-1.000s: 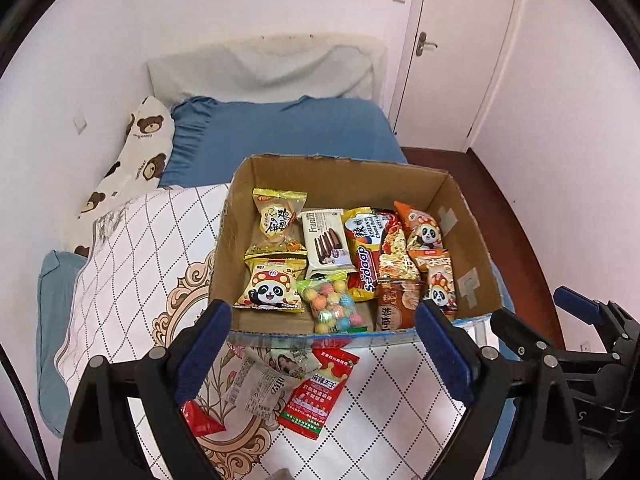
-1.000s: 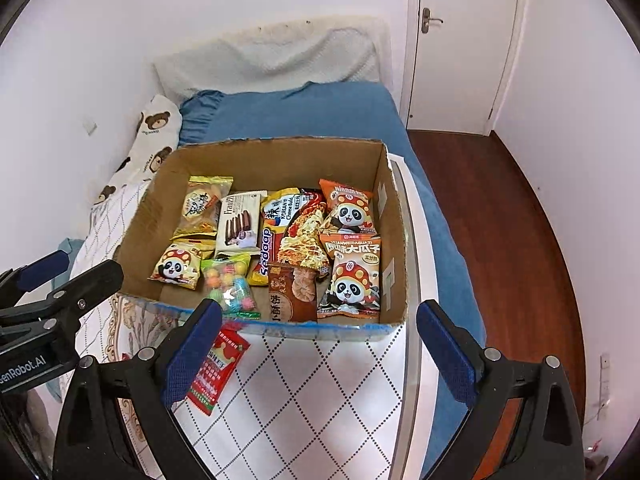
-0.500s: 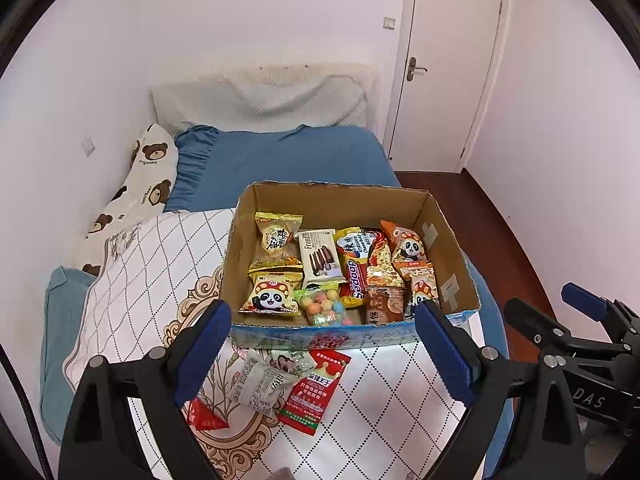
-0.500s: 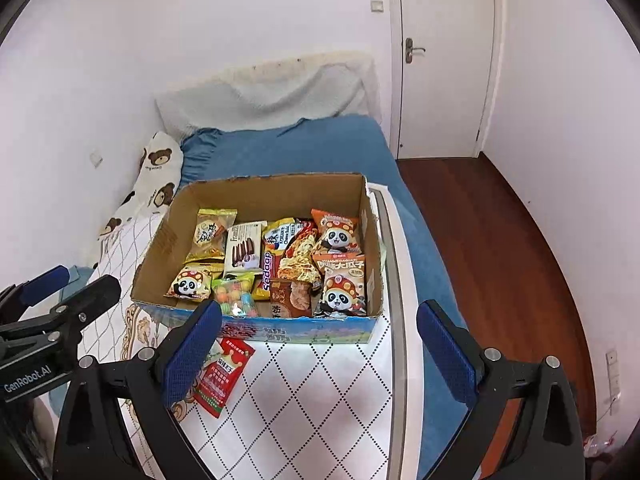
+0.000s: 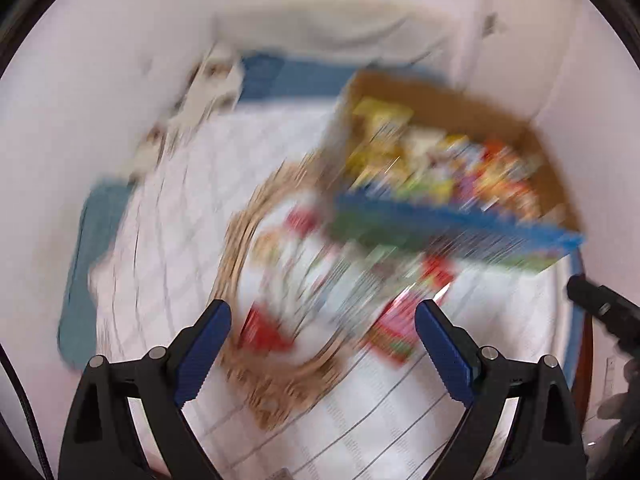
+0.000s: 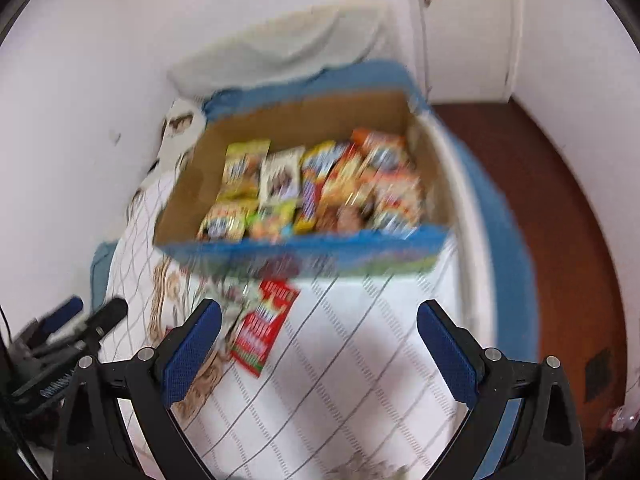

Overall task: Organize snacks
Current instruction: 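Lift both tools out of the box back toward the quilt, then grasp the white snack bag with the left tool while the right tool grasps the red spicy-strip pack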

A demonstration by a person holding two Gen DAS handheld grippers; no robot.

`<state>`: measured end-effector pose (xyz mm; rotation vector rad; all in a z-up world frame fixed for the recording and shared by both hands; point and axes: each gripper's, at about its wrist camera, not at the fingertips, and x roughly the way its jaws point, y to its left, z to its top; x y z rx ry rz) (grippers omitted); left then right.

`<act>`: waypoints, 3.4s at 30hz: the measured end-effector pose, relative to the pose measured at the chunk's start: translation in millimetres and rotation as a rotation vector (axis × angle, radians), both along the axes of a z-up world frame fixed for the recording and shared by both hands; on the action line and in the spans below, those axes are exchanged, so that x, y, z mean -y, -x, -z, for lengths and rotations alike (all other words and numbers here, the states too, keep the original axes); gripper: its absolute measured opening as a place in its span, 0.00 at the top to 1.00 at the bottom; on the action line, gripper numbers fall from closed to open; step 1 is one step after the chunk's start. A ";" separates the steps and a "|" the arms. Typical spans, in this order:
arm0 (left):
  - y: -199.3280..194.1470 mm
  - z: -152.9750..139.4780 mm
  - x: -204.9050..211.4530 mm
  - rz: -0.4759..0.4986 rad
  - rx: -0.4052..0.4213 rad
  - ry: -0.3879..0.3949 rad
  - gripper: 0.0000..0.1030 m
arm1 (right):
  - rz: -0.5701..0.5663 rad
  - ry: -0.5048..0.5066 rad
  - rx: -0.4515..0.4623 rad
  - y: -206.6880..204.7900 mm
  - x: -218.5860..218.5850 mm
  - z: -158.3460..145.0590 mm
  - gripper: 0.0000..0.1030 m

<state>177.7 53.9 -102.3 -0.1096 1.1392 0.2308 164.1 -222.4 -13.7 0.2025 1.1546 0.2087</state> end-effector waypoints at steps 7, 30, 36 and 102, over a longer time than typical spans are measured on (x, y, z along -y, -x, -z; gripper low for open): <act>22.2 68.3 -57.0 -0.112 -0.172 -0.002 0.09 | -0.035 -0.049 -0.214 -21.3 -58.1 102.2 0.03; -58.0 108.8 -10.9 0.224 -0.275 0.102 0.09 | -0.176 0.254 -0.218 11.3 -109.6 176.4 0.31; -80.0 128.8 16.2 0.320 -0.340 0.192 0.11 | -0.101 0.220 -0.293 32.1 -58.8 173.7 0.31; -26.8 155.6 54.5 0.168 -0.356 0.302 0.49 | -0.102 0.195 -0.193 52.8 -28.5 168.2 0.46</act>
